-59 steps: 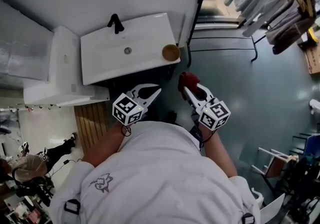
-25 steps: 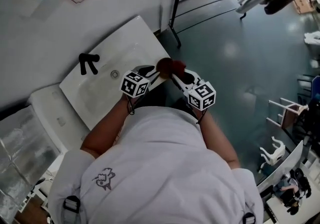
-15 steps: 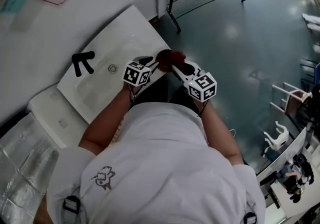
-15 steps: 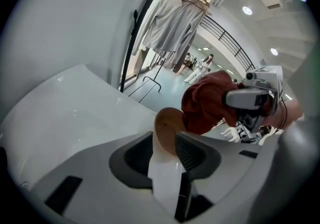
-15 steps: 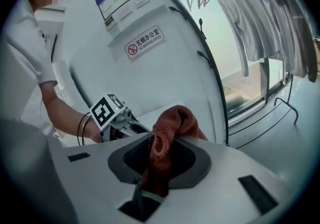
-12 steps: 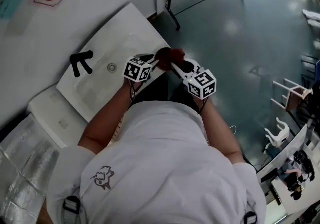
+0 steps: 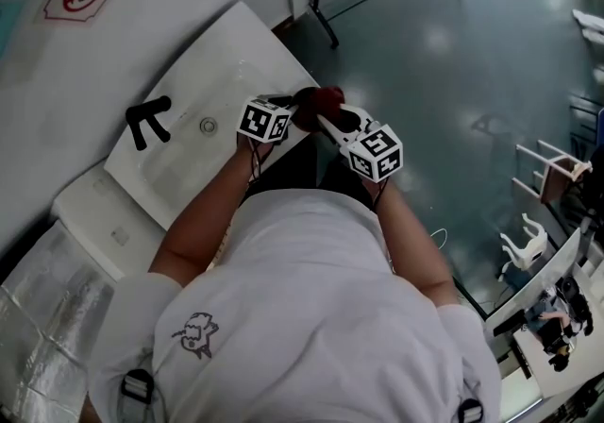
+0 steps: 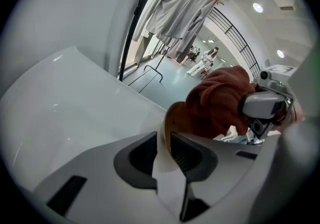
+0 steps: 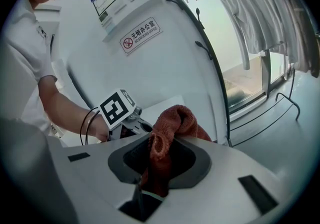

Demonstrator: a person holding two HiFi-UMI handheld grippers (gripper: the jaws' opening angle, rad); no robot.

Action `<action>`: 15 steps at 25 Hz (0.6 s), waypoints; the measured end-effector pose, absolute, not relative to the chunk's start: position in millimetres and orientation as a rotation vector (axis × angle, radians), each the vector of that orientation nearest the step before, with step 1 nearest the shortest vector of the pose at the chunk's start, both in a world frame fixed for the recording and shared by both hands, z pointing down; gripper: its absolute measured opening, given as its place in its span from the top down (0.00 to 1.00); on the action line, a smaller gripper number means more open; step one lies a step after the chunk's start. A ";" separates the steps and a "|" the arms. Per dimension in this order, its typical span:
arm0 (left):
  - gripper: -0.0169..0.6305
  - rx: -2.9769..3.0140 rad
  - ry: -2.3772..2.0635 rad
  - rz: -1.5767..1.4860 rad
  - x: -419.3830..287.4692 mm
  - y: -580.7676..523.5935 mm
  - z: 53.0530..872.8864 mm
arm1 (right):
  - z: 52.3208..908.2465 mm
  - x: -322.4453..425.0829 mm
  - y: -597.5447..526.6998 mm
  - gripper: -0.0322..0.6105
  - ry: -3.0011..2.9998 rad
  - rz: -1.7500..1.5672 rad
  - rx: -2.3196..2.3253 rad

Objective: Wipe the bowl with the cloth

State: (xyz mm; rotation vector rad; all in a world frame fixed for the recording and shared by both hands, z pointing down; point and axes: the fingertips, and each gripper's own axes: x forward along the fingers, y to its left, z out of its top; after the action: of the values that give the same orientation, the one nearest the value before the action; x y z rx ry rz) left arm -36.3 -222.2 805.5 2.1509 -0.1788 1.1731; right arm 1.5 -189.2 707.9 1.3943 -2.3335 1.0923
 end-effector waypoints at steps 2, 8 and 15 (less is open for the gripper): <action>0.86 2.151 -0.187 1.171 -32.9 -224.7 805.9 | 709.2 0.8 -190.4 0.81 -2.326 1.082 1.381; 0.93 2.145 -0.245 1.153 -31.2 -233.9 799.2 | 710.0 -2.7 -193.6 0.81 -2.291 1.040 1.340; 0.93 2.227 -0.370 1.066 -27.3 -255.8 751.2 | 676.2 -0.5 -213.7 0.81 -2.271 0.821 1.384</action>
State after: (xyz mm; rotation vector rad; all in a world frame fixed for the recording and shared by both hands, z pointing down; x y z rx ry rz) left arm -27.3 -255.8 751.2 2.2272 -0.3703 1.0659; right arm -0.5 -213.7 676.2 1.3844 -2.2714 0.8211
